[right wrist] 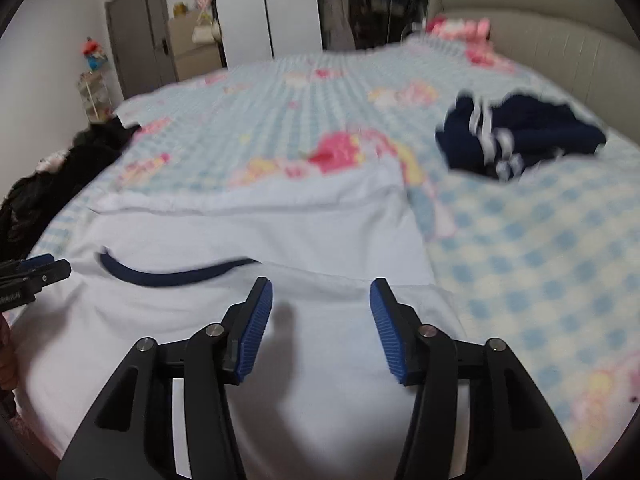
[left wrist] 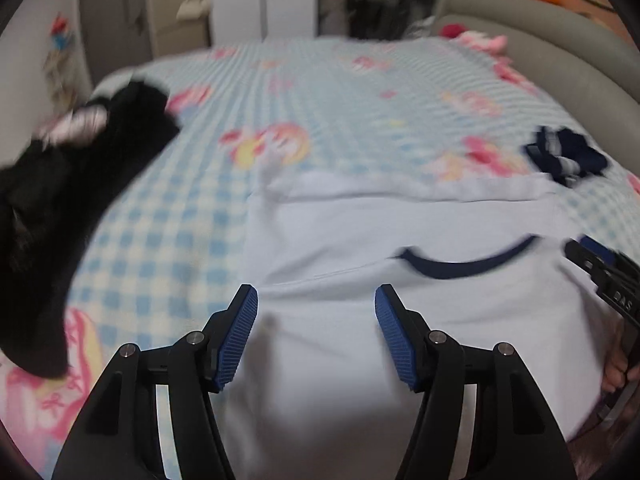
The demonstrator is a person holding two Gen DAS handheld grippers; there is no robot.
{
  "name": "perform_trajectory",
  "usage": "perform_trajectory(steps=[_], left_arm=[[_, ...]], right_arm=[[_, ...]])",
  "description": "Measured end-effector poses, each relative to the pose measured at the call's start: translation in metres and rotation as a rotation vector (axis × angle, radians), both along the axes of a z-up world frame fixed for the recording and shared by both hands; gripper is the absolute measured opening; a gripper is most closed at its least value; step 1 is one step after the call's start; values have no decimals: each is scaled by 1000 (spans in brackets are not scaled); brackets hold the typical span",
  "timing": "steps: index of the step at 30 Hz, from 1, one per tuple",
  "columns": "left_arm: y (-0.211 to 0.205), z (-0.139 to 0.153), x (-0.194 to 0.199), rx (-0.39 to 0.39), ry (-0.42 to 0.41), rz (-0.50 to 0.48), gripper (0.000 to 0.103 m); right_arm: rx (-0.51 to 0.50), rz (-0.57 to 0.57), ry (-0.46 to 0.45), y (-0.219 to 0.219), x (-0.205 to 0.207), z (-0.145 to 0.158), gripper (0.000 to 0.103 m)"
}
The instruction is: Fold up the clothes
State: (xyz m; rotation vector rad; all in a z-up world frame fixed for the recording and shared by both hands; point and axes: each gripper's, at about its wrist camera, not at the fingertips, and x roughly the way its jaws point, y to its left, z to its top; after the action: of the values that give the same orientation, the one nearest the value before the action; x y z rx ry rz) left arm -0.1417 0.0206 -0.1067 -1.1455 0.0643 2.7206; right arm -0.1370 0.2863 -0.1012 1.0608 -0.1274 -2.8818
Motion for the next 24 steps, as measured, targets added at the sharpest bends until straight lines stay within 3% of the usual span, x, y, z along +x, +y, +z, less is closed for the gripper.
perform_trajectory(steps=[3,6,11,14,17,21,24], left_arm=[[22,7,27,36,32,-50,66],[34,-9,38,127,-27,-78,67],[38,-41,30,11,-109,-44,69],[15,-29,33,63,-109,26,69],[-4,-13,43,122,-74,62,69],[7,-9,60,171,-52,13,69],[25,-19,63,172,-81,-29,69]], right_arm=[[-59,53,26,-13,19,15,59],[-44,59,1,-12,24,10,60],[-5,63,-49,-7,31,-3,60],[18,65,-80,-4,35,-11,60],[2,5,-53,17,41,0,62],[-101,4,-44,21,56,10,62],[-54,76,-66,-7,66,6,62]])
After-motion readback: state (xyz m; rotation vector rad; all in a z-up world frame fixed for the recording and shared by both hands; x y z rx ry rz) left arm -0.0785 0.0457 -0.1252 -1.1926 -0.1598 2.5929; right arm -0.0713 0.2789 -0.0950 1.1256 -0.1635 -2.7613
